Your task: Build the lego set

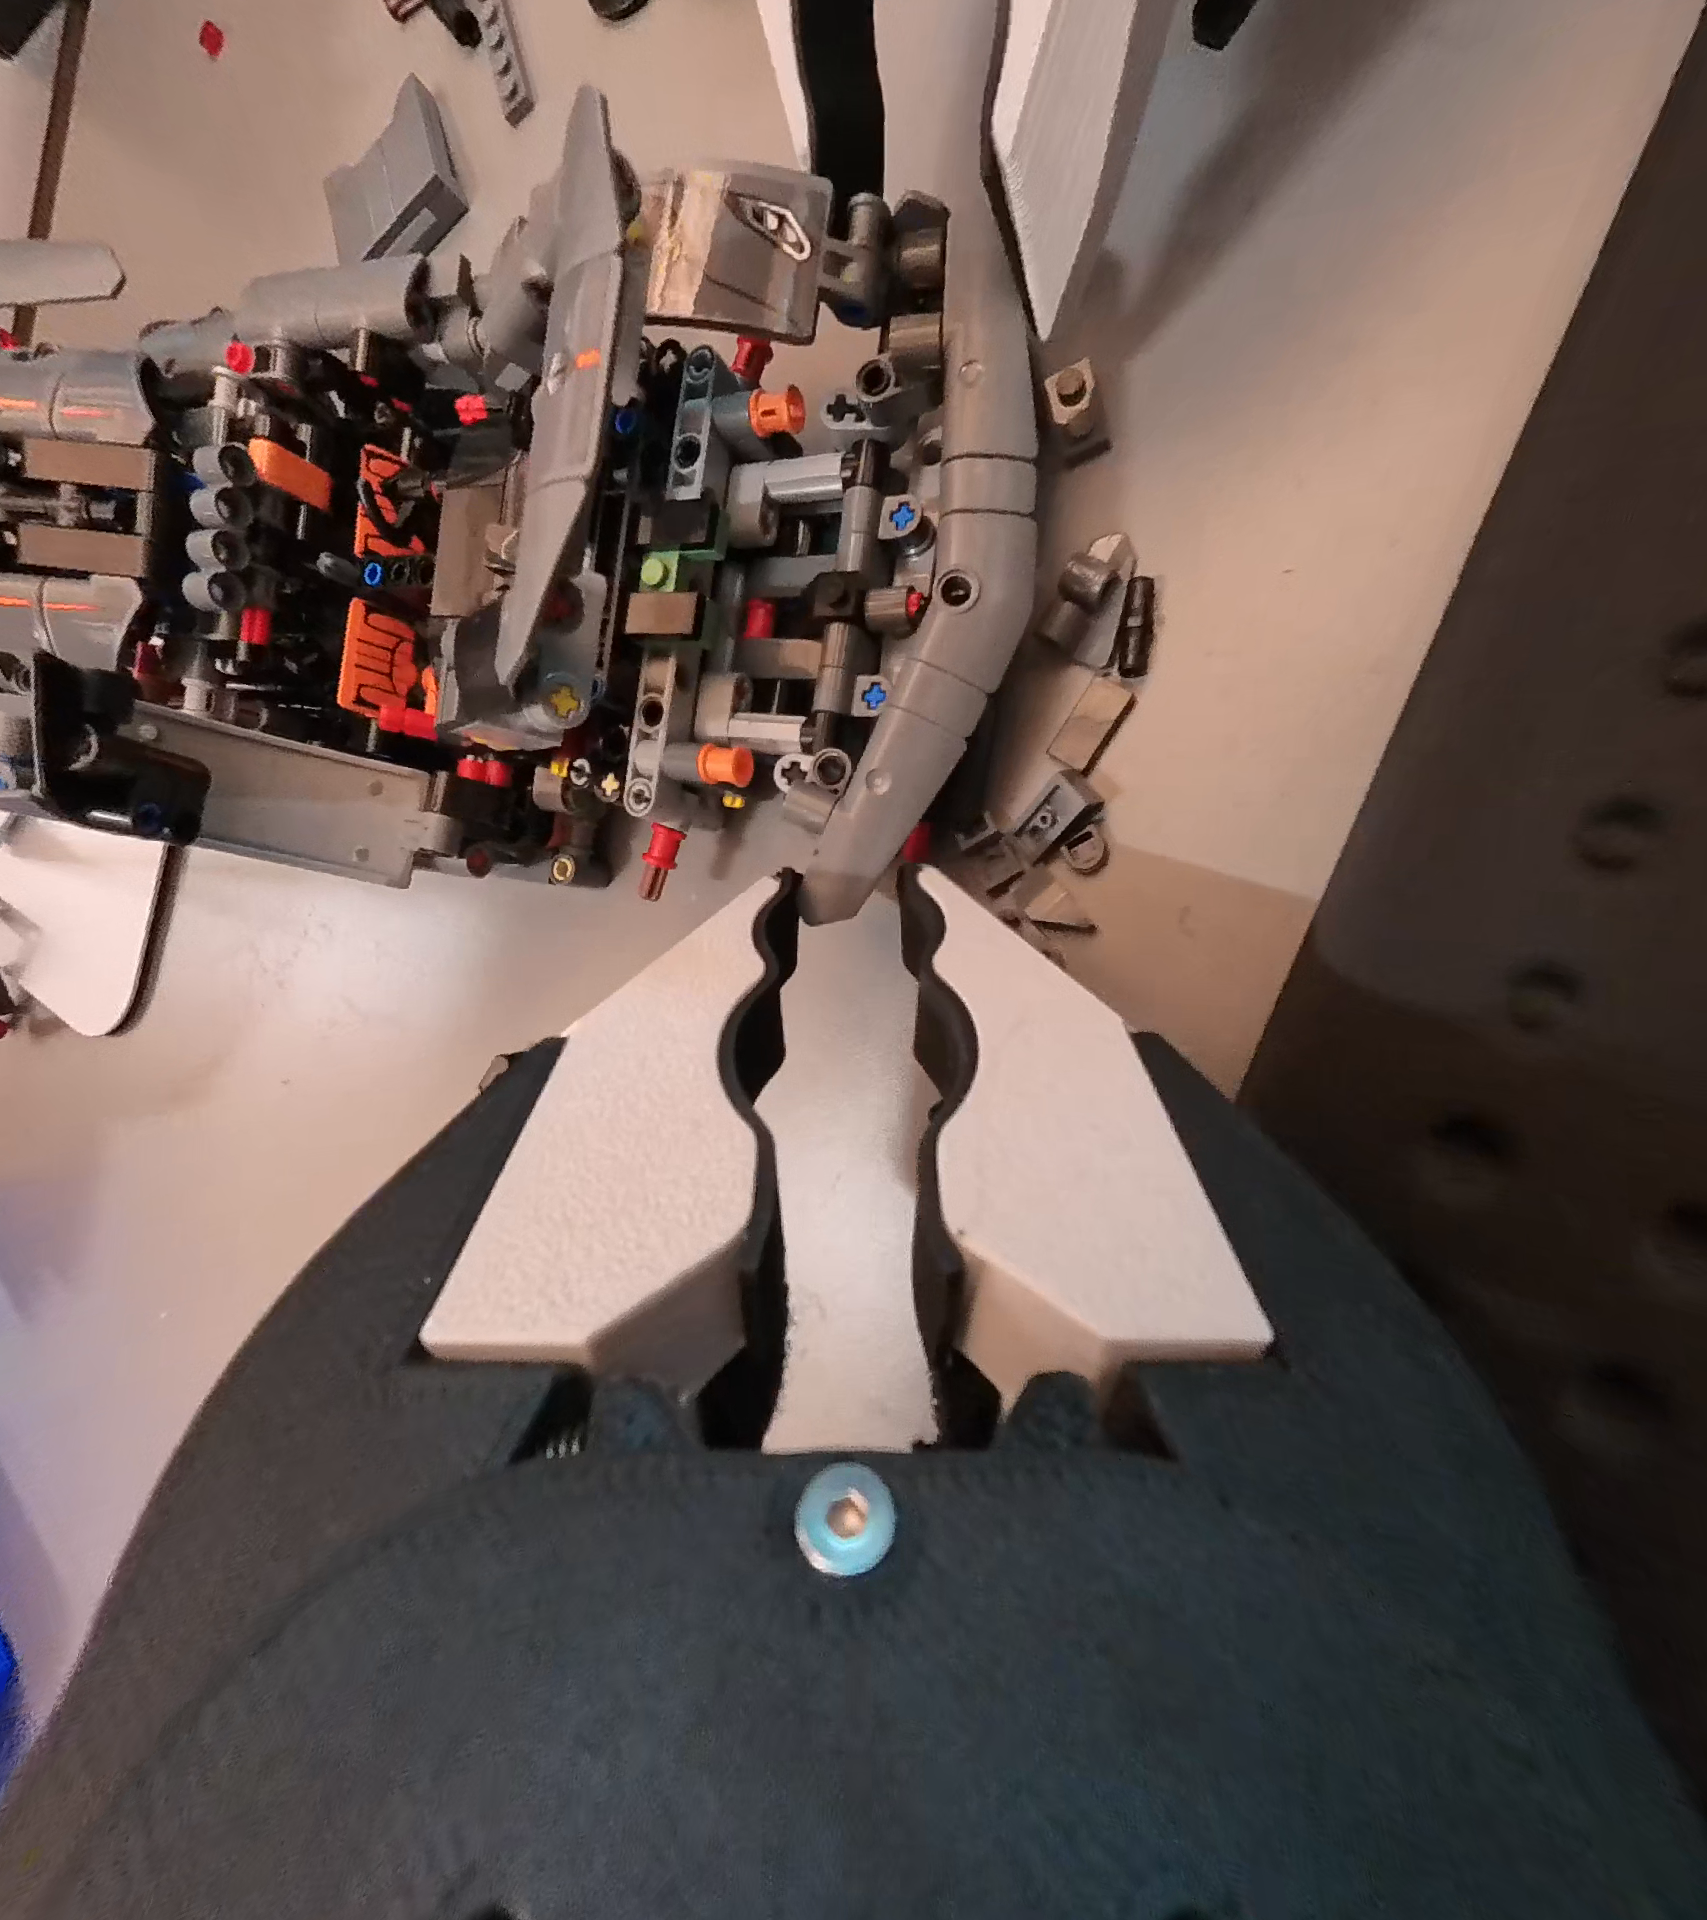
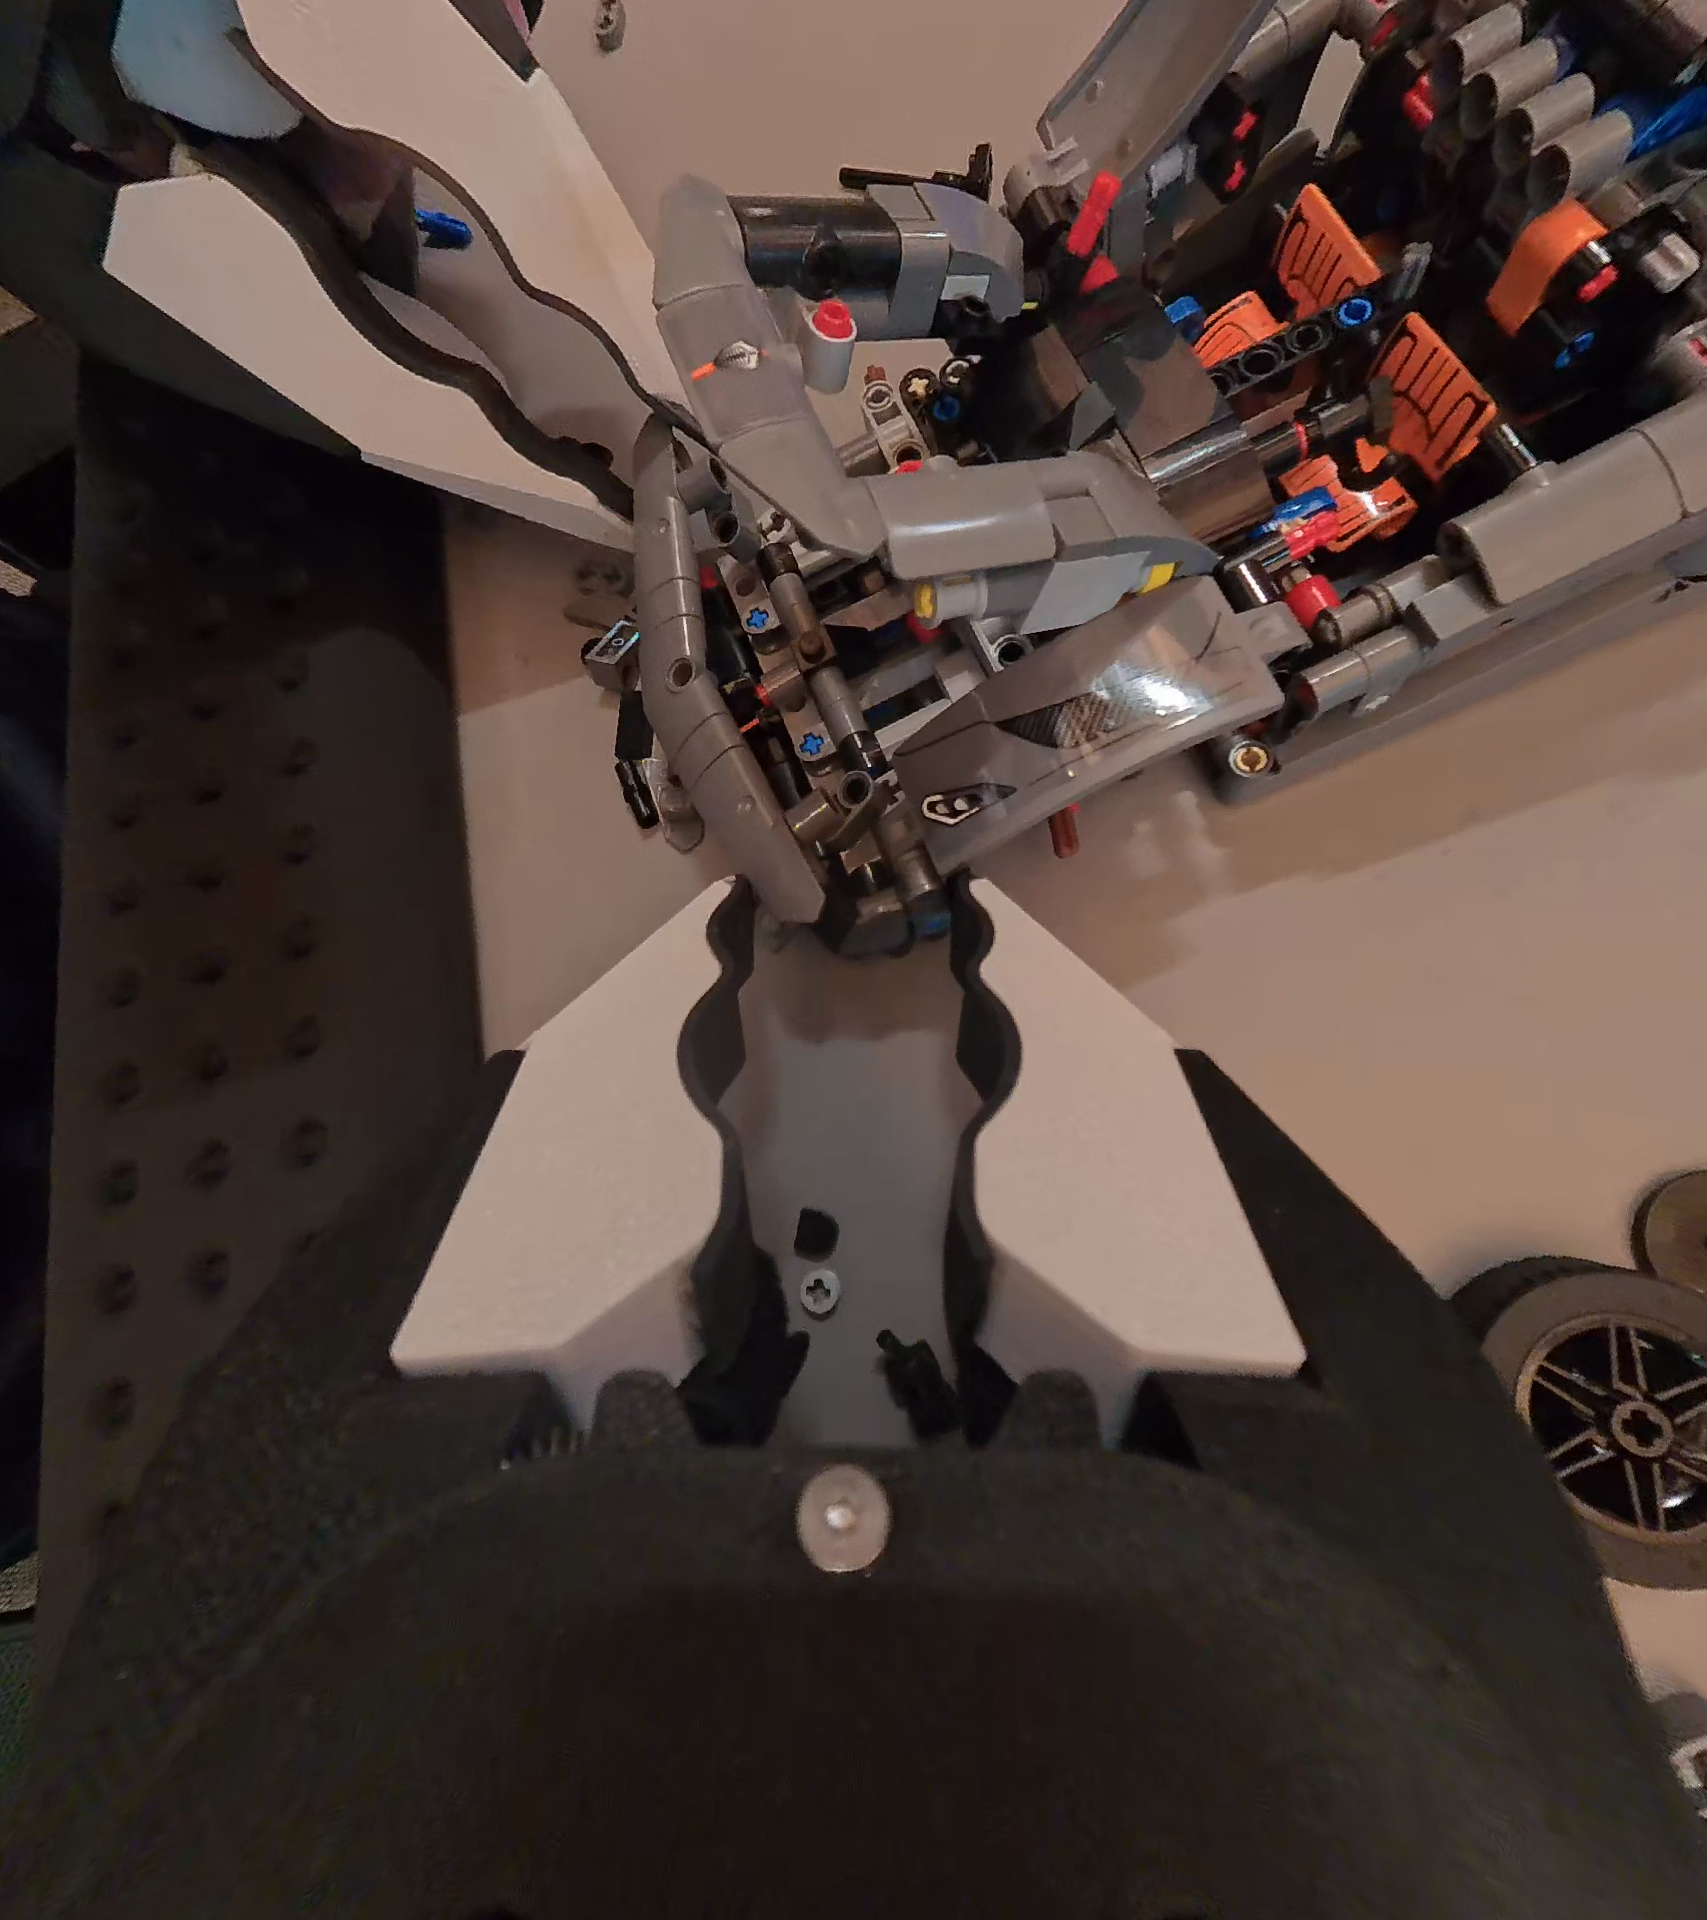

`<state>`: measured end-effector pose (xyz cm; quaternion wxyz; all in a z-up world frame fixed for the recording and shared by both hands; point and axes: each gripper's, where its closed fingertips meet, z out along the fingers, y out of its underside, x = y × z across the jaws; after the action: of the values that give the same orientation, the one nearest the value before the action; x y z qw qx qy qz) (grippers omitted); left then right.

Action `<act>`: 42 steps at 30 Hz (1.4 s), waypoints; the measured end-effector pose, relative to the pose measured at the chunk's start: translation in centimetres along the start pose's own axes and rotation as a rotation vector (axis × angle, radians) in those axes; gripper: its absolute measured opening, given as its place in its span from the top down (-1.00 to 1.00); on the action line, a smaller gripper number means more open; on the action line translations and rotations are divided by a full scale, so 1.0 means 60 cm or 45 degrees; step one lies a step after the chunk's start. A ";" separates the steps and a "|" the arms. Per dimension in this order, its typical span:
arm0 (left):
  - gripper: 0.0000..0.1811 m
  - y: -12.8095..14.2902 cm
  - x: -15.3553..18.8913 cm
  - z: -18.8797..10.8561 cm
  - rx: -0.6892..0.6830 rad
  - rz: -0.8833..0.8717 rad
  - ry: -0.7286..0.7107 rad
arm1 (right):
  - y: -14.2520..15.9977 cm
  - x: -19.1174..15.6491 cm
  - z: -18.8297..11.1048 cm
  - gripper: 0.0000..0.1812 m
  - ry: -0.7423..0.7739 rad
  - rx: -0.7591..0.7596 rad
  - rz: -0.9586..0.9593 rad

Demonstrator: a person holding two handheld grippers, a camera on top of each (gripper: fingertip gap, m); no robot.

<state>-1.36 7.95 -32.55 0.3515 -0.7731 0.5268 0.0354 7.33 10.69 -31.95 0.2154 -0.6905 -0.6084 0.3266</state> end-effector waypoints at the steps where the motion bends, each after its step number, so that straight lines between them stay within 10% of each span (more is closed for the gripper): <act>1: 0.82 -0.001 0.000 -0.001 0.002 0.003 -0.003 | 0.000 0.000 0.000 0.61 -0.002 0.003 0.004; 42: 0.85 -0.003 0.001 -0.005 0.034 0.046 0.020 | 0.003 -0.015 -0.009 0.92 0.180 -0.081 -0.492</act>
<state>-1.28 7.77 -32.23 0.3568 -0.7590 0.5438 0.0287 7.80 9.81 -31.55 0.2942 -0.5887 -0.7229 0.2106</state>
